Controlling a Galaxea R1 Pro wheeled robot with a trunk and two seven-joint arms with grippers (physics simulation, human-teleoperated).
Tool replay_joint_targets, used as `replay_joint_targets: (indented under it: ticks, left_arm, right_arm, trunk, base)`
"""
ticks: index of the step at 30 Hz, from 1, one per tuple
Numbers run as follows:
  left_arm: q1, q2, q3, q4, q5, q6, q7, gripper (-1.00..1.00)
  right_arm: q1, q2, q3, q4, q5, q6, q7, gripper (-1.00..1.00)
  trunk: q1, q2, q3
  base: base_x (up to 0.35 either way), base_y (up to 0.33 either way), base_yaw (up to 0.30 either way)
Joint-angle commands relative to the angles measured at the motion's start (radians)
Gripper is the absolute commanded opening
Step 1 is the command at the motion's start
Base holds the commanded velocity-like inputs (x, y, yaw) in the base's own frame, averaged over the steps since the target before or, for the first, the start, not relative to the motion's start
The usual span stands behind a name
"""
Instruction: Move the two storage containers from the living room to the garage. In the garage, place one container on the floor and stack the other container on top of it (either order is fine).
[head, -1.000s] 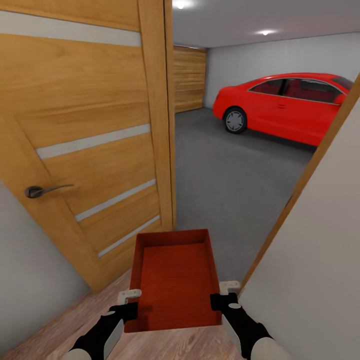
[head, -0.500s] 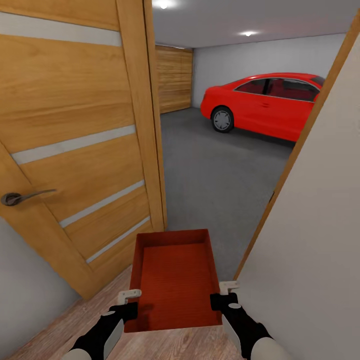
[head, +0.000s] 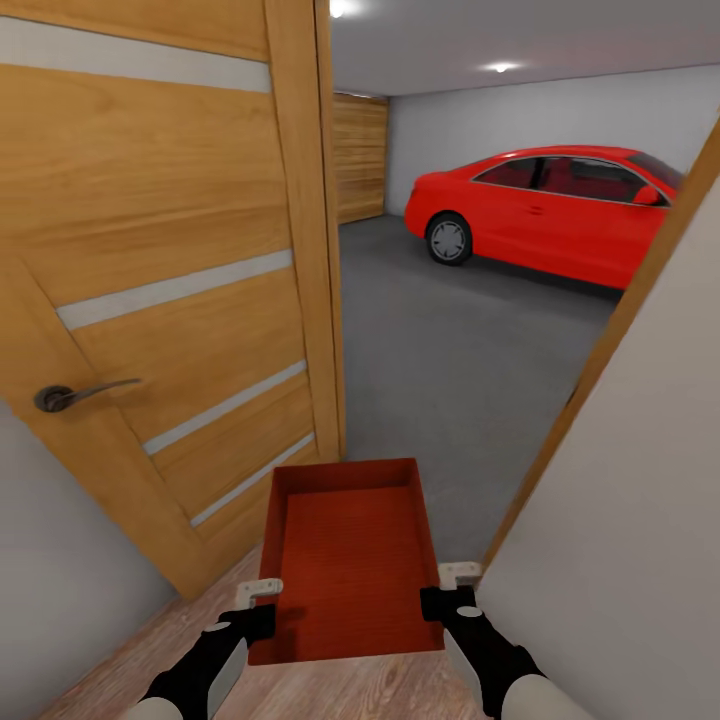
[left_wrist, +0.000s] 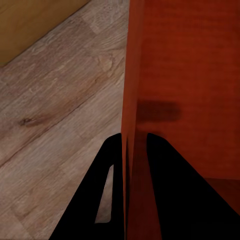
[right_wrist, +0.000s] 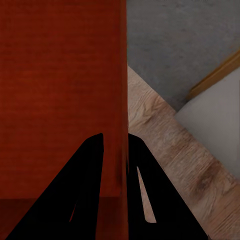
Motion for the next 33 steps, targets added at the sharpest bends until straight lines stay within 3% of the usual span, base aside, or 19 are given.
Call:
replay_joint_targets:
  ticks: [1,9,22,33]
  left_arm:
    - [0.001,0.001,-0.019,-0.002,-0.023,0.006,0.006,-1.0]
    - [0.001,0.001,-0.02,-0.002,-0.023,0.006,0.006,-1.0]
    - [0.001,0.001,-0.019,-0.002,-0.023,0.006,0.006,-1.0]
    - [0.001,0.001,-0.019,-0.002,-0.023,0.006,0.006,-1.0]
  right_arm:
    - [-0.002,-0.001,-0.061,-0.007,0.015,0.007,-0.004,-1.0]
    - [-0.002,-0.001,-0.061,-0.007,0.015,0.007,-0.004,-1.0]
    - [-0.002,-0.001,-0.061,-0.007,0.015,0.007,-0.004,-1.0]
    - [-0.002,-0.001,-0.061,-0.007,0.015,0.007,-0.004,-1.0]
  trunk:
    - [0.001,-0.002,-0.002]
    - [0.001,-0.002,-0.002]
    - [0.001,-0.002,-0.002]
    - [0.001,-0.002,-0.002]
  base:
    - [0.0,0.278,0.0]
    - [0.0,0.063,-0.019]
    - [0.0,0.001,-0.2]
    - [0.056,0.28,-0.006]
